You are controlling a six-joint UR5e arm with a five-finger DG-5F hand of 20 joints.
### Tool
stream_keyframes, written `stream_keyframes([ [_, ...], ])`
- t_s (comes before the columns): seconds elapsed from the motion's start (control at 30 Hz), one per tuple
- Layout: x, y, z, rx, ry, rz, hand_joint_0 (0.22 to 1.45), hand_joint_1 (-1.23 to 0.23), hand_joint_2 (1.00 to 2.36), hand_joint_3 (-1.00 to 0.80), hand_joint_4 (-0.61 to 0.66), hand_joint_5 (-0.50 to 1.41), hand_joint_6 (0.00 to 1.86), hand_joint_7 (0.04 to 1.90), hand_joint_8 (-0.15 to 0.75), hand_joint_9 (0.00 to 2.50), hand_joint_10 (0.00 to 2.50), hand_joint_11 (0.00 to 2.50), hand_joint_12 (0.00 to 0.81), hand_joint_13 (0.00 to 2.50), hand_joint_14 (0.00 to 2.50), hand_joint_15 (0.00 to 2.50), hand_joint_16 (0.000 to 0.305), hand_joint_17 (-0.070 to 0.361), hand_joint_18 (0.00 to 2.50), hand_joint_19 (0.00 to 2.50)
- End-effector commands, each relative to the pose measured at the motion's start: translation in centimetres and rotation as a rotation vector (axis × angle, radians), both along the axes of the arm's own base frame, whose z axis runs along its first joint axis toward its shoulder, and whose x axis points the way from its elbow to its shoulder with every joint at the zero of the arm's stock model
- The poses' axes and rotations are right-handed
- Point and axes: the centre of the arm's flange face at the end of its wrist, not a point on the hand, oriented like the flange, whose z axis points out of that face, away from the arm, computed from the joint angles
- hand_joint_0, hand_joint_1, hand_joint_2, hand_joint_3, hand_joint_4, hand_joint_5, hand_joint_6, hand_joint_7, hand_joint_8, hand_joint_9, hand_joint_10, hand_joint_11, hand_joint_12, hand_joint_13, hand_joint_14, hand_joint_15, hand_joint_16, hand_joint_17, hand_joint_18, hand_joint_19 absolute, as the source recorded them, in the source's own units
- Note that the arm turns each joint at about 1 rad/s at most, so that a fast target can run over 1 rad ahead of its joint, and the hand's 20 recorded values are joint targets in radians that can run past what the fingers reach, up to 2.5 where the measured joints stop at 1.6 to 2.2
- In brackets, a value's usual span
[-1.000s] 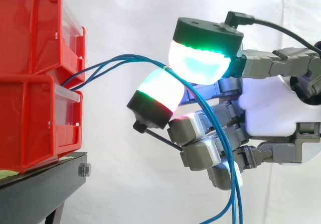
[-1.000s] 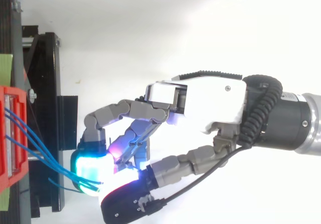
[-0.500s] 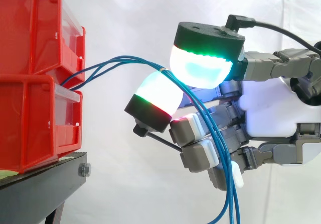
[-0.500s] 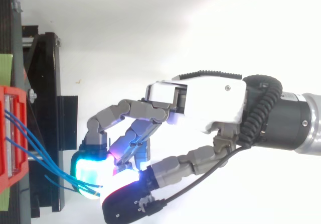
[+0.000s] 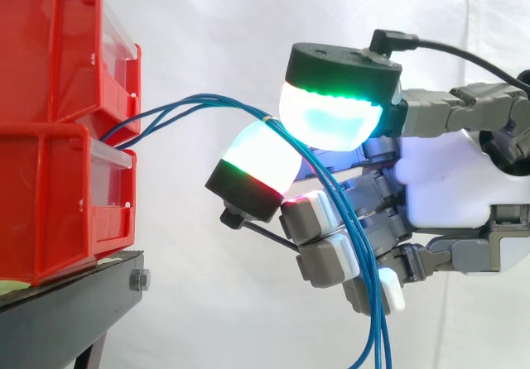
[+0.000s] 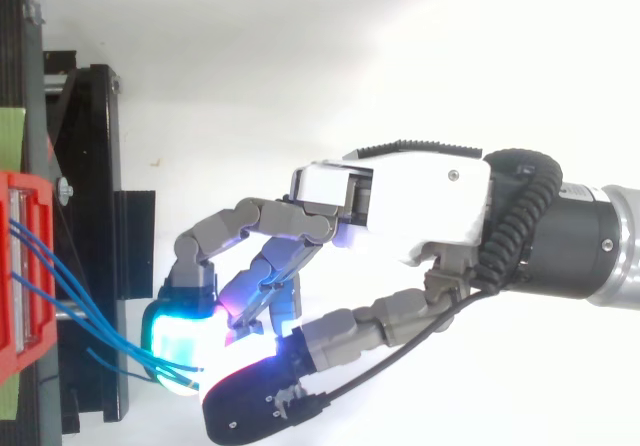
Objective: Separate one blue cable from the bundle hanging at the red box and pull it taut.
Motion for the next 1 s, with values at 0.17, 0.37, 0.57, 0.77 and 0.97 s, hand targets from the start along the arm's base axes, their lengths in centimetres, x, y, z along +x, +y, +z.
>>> stream_keyframes([
  [0.17,-0.02,0.11,0.05,-0.001,0.001,0.002,0.80,-0.65,1.03,0.09,0.23,-0.20,0.72,1.07,0.327,0.81,0.02,1.00,0.429,0.85,0.02,0.94,0.050,0.112,0.87,0.91],
  [0.37,-0.02,0.11,0.05,-0.001,0.001,0.002,0.83,-0.65,1.03,0.11,0.23,-0.20,0.70,1.06,0.325,0.79,0.02,0.97,0.415,0.82,0.02,0.90,0.047,0.106,0.81,0.87],
  [0.57,-0.02,0.11,0.05,0.008,0.000,0.002,0.83,-0.65,1.03,0.11,0.23,-0.19,0.67,1.08,0.326,0.78,0.02,0.95,0.410,0.81,0.02,0.89,0.046,0.104,0.80,0.88],
  [0.77,-0.02,0.11,0.05,0.010,0.000,0.002,0.85,-0.65,1.03,0.08,0.22,-0.18,0.63,1.13,0.326,0.78,0.02,0.95,0.403,0.81,0.02,0.88,0.045,0.102,0.78,0.87],
  [0.97,0.00,0.11,0.07,0.012,-0.002,0.002,0.82,-0.65,1.03,-0.01,0.22,-0.17,0.57,1.22,0.323,0.78,0.02,0.96,0.397,0.82,0.02,0.87,0.044,0.099,0.81,0.84],
])
